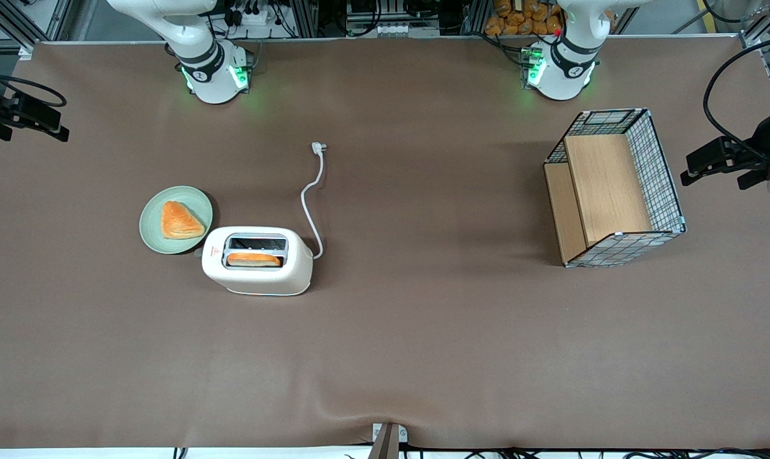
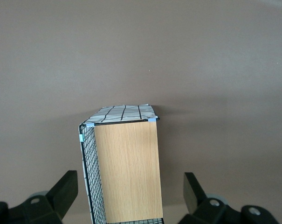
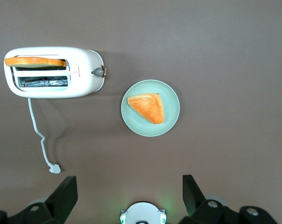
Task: Press toaster button with right arm
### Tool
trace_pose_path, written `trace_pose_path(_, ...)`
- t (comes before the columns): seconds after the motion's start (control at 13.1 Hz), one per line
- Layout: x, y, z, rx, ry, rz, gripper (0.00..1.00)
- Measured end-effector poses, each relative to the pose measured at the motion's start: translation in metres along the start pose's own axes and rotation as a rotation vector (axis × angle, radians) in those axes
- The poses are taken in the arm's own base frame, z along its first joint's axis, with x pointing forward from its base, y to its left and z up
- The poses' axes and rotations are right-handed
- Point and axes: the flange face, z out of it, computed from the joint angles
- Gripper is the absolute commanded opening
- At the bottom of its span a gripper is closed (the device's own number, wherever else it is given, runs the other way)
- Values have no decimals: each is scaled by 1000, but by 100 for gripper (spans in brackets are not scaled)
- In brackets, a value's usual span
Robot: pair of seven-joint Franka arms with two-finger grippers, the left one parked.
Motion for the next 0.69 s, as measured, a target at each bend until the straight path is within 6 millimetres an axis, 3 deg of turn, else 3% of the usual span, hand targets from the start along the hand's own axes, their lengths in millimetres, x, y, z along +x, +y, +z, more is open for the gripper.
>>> trace_pose_path(0.69,16,0,21,-2,-43,1,100)
